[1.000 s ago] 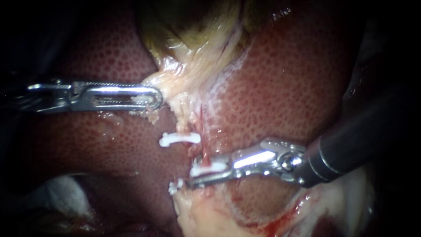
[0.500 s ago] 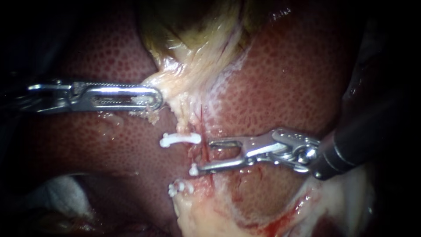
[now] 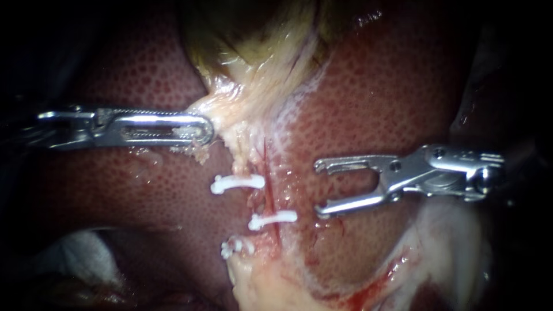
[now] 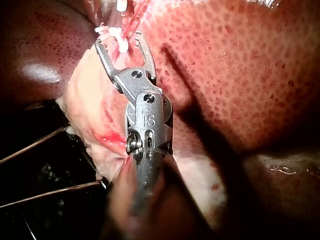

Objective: Going back first clip right tube

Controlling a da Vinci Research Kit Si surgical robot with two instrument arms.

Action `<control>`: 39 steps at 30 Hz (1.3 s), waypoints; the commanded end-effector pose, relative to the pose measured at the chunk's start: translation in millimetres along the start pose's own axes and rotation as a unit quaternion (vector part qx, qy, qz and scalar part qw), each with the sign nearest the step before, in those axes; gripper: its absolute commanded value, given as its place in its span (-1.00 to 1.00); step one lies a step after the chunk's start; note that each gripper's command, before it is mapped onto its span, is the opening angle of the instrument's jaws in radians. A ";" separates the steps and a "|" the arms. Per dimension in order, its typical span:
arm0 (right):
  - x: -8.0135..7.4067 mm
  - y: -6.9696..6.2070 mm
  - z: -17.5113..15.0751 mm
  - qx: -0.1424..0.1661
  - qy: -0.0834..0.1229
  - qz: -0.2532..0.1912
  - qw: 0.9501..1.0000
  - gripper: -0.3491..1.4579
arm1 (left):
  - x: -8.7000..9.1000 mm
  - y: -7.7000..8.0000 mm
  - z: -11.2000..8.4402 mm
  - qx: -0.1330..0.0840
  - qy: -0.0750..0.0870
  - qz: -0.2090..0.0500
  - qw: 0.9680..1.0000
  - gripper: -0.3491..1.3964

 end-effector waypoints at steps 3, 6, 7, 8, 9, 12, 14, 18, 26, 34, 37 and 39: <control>0.8 -0.5 -0.5 0.002 0.000 -0.005 1.000 -0.06 | -0.3 -0.2 0.3 0.000 -0.001 0.001 1.000 -1.00; 1.2 -0.4 -0.9 0.003 0.001 -0.009 1.000 -0.06 | -0.8 -0.7 1.0 0.000 -0.003 0.003 1.000 -1.00; 1.2 -0.4 -0.9 0.003 0.001 -0.009 1.000 -0.06 | -1.0 -0.8 1.3 0.001 -0.006 0.004 1.000 -1.00; 1.2 -0.3 -1.0 0.003 0.001 -0.009 1.000 -0.06 | -1.4 -1.0 1.7 0.002 -0.009 0.005 1.000 -1.00; 1.1 -0.3 -1.0 0.003 0.001 -0.009 1.000 -0.06 | -1.6 -1.1 2.0 0.003 -0.012 0.006 1.000 -1.00; 1.1 -0.3 -1.1 0.003 0.001 -0.009 1.000 -0.06 | -2.2 -1.7 3.1 0.004 -0.019 0.008 1.000 -1.00; 1.1 -0.3 -1.2 0.003 0.001 -0.009 1.000 -0.06 | -2.6 -2.0 4.0 0.003 -0.023 0.009 1.000 -1.00; 1.1 -0.3 -1.3 0.003 0.001 -0.009 1.000 -0.06 | -3.1 -2.7 6.0 0.002 -0.029 0.014 0.999 -1.00; 1.8 0.0 -1.7 0.003 0.000 -0.006 1.000 -0.06 | -4.2 -3.3 8.8 0.001 -0.036 0.016 0.999 -1.00; 1.8 -0.1 -1.8 0.003 0.000 -0.006 1.000 -0.06 | -4.0 -3.2 8.8 0.000 -0.037 0.016 0.999 -1.00; 1.8 -0.1 -1.8 0.003 0.000 -0.006 1.000 -0.06 | -4.0 -3.2 8.8 0.000 -0.037 0.016 0.999 -1.00; 1.8 -0.2 -1.8 0.003 0.000 -0.007 1.000 -0.06 | -4.0 -3.2 8.8 0.000 -0.037 0.016 0.999 -1.00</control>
